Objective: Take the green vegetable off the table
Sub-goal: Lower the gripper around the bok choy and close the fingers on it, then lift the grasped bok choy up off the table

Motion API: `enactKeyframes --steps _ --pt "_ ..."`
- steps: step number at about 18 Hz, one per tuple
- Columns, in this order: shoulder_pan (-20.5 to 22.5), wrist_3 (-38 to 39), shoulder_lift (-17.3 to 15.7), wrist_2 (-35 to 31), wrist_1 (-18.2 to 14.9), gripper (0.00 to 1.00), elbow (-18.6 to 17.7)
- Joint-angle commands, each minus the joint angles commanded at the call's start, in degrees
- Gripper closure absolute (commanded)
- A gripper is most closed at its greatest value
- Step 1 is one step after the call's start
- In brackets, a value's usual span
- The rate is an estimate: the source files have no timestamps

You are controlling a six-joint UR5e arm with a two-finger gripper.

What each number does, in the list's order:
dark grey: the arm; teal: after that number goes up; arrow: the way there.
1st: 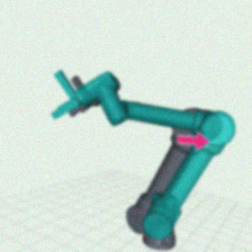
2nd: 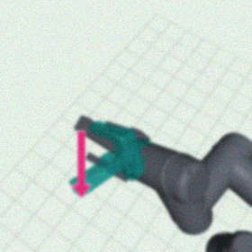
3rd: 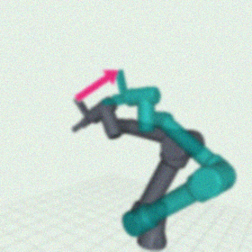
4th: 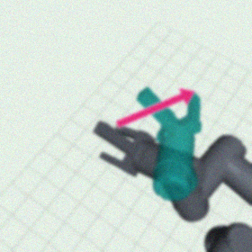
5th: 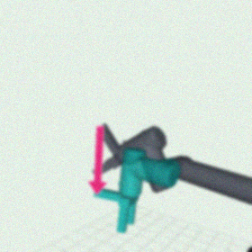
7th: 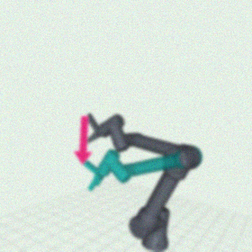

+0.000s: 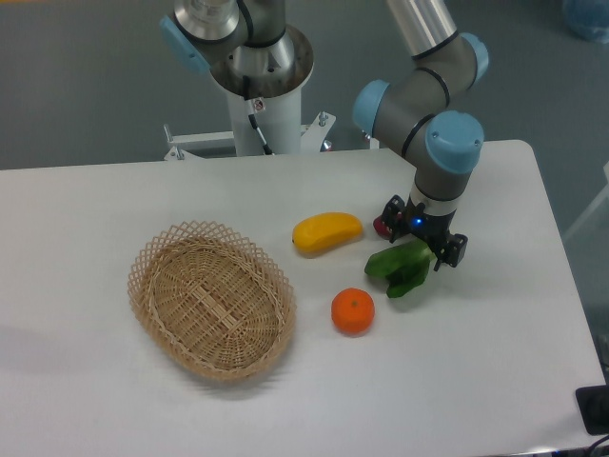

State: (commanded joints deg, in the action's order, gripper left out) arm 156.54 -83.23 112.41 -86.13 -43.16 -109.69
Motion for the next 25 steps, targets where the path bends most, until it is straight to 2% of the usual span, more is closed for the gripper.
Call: enactKeyframes --steps 2,4,7,10,12,16,19,23,25 --pt "-0.4 0.9 0.3 -0.3 1.6 0.01 -0.4" --pt "-0.8 3.2 0.4 -0.3 2.4 0.19 -0.4" --pt "-0.8 3.3 0.4 -0.3 2.5 0.3 -0.4" --pt "-0.7 2.7 0.2 -0.3 2.5 0.52 -0.2" --pt "-0.7 2.5 0.1 -0.3 2.4 0.63 0.0" --pt "-0.6 2.5 -0.1 -0.3 2.3 0.64 0.7" --pt "-0.5 2.5 -0.4 -0.3 1.9 0.64 2.6" --pt "-0.3 2.8 -2.4 0.3 1.2 0.64 4.7" --pt "-0.2 3.0 -3.5 1.0 -1.8 0.64 6.8"
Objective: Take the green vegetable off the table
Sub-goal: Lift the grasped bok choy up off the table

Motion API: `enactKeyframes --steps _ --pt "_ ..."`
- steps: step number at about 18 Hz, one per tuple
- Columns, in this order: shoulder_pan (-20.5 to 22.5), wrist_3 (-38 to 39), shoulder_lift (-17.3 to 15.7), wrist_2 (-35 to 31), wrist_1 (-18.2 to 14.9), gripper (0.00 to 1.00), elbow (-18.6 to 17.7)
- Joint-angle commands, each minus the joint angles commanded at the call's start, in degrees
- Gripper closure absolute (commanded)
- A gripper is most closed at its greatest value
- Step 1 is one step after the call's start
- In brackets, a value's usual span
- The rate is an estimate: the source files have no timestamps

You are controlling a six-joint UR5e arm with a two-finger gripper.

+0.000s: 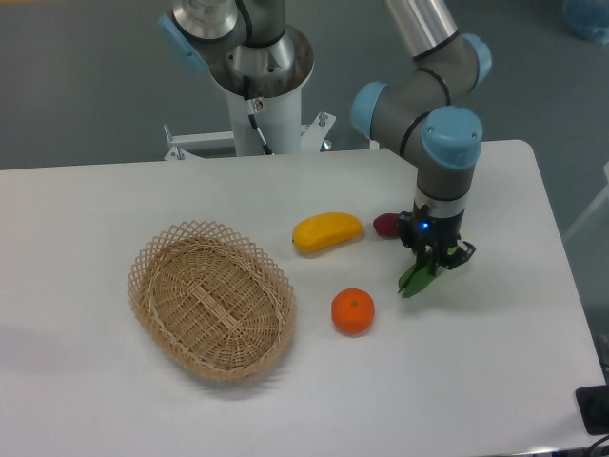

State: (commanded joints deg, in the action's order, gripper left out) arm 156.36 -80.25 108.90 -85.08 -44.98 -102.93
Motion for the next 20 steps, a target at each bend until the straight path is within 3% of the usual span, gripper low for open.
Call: enactKeyframes --steps 4,7,11,20 --pt "-0.3 2.4 -2.5 6.8 -11.4 0.63 8.1" --pt "-0.7 7.5 -2.8 10.9 -15.2 0.63 12.3" --pt "-1.9 10.5 -5.4 14.0 -15.8 0.64 13.9" --pt "-1.4 13.0 -6.2 16.7 -15.5 0.64 13.8"
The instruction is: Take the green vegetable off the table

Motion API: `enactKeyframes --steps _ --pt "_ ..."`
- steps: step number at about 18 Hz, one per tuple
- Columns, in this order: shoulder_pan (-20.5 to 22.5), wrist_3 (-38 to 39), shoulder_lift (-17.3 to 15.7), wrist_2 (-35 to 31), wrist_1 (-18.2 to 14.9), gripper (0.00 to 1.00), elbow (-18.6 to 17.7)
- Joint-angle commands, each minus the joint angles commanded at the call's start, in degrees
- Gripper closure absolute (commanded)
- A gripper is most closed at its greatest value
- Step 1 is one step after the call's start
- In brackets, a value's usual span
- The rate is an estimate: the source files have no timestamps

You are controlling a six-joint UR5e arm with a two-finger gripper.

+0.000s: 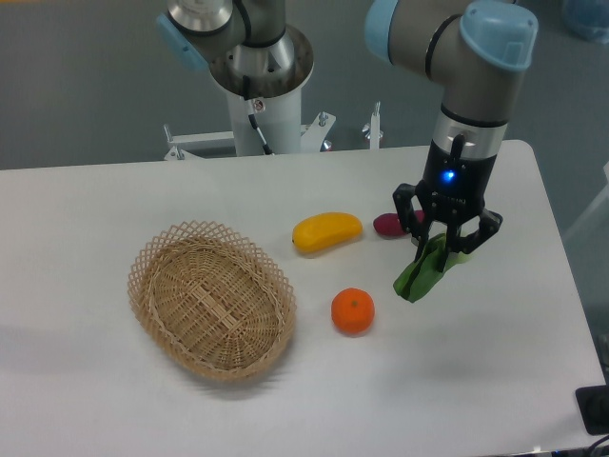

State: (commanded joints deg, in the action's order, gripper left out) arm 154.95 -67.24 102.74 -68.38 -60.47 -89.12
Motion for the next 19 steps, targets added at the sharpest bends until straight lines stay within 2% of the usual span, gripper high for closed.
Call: enactKeyframes --steps 19 --pt "-0.3 1.1 0.0 0.0 0.3 0.64 0.3"
